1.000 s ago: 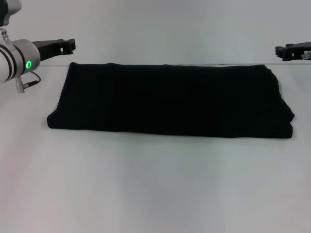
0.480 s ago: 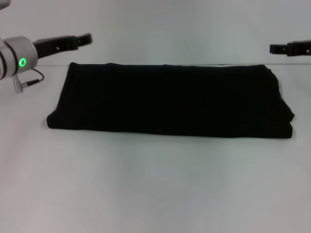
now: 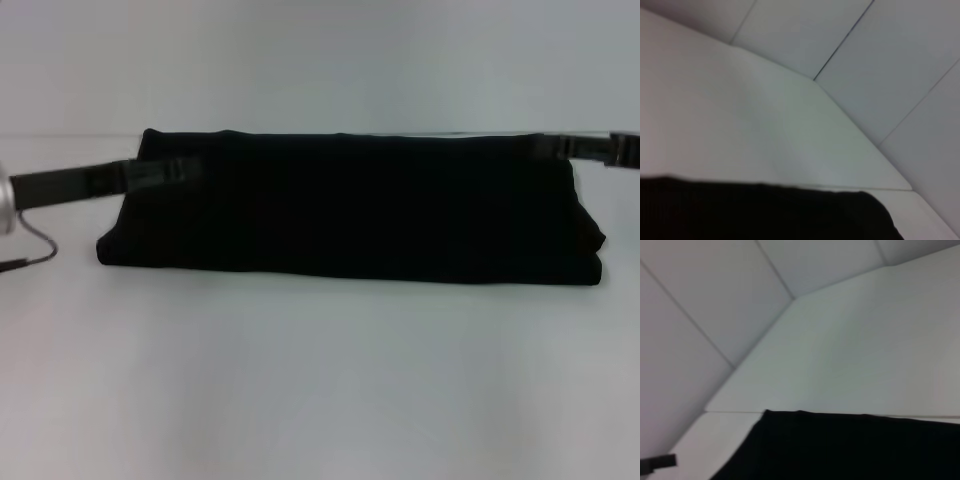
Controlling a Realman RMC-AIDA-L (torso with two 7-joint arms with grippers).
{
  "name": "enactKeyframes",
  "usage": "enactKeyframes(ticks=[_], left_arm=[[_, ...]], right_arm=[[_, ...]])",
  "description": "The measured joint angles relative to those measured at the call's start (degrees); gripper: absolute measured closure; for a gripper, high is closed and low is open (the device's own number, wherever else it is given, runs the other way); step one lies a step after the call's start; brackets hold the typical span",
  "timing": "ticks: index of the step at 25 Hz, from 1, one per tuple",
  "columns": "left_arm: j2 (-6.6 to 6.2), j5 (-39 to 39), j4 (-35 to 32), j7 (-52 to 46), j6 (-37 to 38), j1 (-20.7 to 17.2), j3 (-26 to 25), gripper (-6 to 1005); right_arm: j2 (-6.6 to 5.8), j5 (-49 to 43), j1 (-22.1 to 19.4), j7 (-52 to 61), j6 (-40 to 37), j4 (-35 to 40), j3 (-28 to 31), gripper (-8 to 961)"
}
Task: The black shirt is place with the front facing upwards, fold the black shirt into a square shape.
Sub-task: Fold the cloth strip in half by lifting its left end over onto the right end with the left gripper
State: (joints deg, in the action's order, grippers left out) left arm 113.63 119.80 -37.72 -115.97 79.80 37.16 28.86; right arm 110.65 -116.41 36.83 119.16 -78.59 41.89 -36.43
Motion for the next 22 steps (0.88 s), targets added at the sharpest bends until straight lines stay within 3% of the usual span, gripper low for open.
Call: enactKeyframes(ticks=[8, 22], left_arm=[[-2.3, 0.44, 4.09, -9.04, 2.71, -2.08, 0.45, 146], [-2.98, 7.77, 9.0, -22.97, -8.16, -1.83, 0.61, 114]], right_arm=[[0.33, 2.35, -1.26, -2.83, -6.87, -1.19, -0.34, 146], [-0.28, 1.88, 0.35, -3.66, -6.95, -2.43, -0.27, 132]])
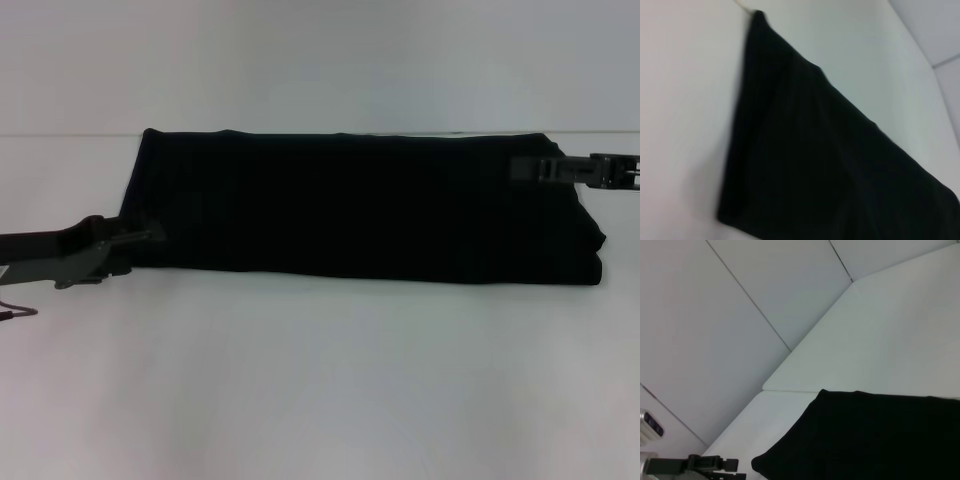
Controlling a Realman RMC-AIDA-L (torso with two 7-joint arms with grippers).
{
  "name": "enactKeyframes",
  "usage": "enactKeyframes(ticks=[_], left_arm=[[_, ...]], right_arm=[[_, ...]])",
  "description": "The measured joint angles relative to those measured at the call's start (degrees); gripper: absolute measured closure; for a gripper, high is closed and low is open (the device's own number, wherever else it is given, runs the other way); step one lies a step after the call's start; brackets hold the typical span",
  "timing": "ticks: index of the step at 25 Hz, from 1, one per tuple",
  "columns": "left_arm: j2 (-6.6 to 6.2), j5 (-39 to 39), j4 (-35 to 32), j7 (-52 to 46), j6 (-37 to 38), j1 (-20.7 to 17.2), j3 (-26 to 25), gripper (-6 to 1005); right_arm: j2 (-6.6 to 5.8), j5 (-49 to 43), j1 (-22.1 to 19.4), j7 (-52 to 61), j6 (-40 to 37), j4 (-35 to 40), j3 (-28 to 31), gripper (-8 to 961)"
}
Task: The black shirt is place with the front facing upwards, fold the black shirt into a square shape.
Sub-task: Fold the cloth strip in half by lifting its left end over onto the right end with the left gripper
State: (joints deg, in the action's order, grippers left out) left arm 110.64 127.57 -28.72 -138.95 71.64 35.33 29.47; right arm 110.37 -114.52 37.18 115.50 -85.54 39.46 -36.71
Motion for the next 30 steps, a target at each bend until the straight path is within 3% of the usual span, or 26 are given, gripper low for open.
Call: enactKeyframes(ticks=[15, 30], left_arm=[[-0.11, 4.1, 3.76, -3.16, -9.58, 2.55, 2.1, 114], [-0.09, 4.78, 4.46, -3.6, -12.62, 3.57, 3.28, 115]], right_arm=[[-0.09, 0.29, 0.49, 0.41, 2.69, 0.0, 0.31, 131], [-0.09, 0.36, 0.62, 0.93, 3.07, 0.0, 0.76, 132]])
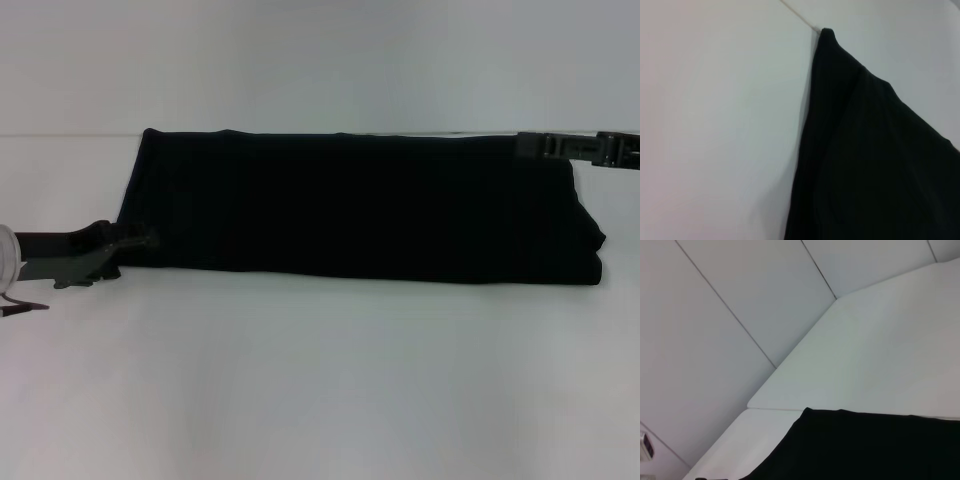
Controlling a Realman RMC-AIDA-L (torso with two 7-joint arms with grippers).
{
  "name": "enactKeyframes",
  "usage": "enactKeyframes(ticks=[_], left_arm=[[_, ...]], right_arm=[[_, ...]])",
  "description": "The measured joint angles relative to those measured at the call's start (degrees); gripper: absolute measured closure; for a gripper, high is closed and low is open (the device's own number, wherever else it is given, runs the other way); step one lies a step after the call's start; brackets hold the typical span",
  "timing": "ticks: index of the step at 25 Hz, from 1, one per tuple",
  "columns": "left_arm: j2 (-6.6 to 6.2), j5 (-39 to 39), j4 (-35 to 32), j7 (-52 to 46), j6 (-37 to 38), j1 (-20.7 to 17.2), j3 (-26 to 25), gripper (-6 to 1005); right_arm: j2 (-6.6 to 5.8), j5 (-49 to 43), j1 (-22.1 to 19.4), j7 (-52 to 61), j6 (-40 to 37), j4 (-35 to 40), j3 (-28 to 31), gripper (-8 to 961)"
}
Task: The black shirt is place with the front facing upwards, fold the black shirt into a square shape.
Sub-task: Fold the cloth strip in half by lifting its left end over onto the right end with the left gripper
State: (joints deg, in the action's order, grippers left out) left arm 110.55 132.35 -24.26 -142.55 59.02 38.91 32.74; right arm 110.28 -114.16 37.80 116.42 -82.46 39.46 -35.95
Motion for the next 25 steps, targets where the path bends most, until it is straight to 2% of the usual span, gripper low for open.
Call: enactKeyframes(ticks=[25], left_arm=[[-0.33, 0.63, 0.6, 0.35, -4.85, 2.29, 0.39, 118]], right_arm=[[0.28, 0.08, -0.03, 0.7, 0.28, -0.09, 0.53, 131]])
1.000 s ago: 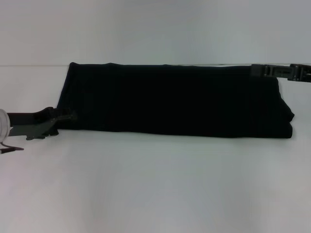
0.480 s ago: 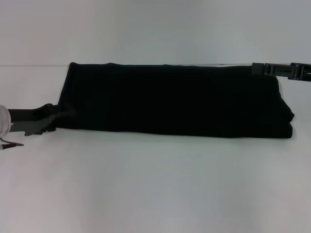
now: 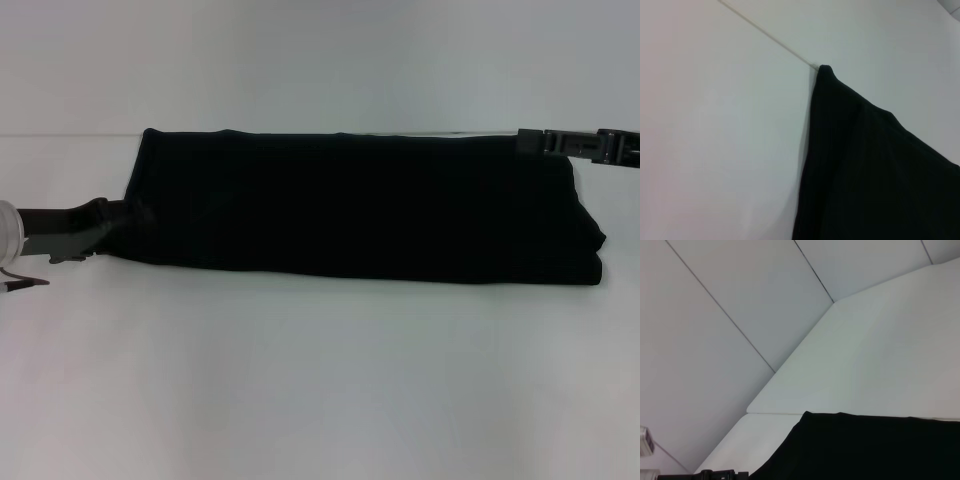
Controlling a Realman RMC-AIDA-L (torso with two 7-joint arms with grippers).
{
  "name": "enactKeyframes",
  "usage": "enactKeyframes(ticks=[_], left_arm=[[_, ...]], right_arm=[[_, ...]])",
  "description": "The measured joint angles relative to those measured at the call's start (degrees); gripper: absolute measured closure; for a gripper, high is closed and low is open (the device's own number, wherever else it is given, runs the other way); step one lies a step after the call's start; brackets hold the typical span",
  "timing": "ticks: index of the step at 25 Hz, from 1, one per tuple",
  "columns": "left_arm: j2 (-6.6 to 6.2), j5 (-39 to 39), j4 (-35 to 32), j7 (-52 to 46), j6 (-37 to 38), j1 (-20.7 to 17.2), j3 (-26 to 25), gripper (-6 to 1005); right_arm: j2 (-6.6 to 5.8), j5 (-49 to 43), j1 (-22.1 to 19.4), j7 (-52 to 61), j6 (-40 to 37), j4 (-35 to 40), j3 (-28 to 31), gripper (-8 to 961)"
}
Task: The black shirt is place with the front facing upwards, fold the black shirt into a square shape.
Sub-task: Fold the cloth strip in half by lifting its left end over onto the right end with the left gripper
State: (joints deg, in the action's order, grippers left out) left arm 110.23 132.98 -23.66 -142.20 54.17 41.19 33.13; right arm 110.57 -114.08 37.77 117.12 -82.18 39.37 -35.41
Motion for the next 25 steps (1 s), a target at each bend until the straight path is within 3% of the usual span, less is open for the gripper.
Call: enactKeyframes(ticks=[9, 19, 25], left_arm=[[-0.03, -0.03, -1.59, -0.04, 3.09, -0.88, -0.21, 120], [-0.13, -0.57, -9.09, -3.17, 12.07, -6.81, -1.19, 121], [0.2, -0.5, -7.58, -3.25, 14.26, -4.81, -1.35, 122]], right_arm=[[-0.02, 0.01, -0.07, 0.03, 0.01, 0.0, 0.26, 131], [-0.15, 0.01, -0.19, 0.03, 0.01, 0.0, 0.26, 132], [-0.18, 0.01, -0.23, 0.01, 0.0, 0.0, 0.25, 135]])
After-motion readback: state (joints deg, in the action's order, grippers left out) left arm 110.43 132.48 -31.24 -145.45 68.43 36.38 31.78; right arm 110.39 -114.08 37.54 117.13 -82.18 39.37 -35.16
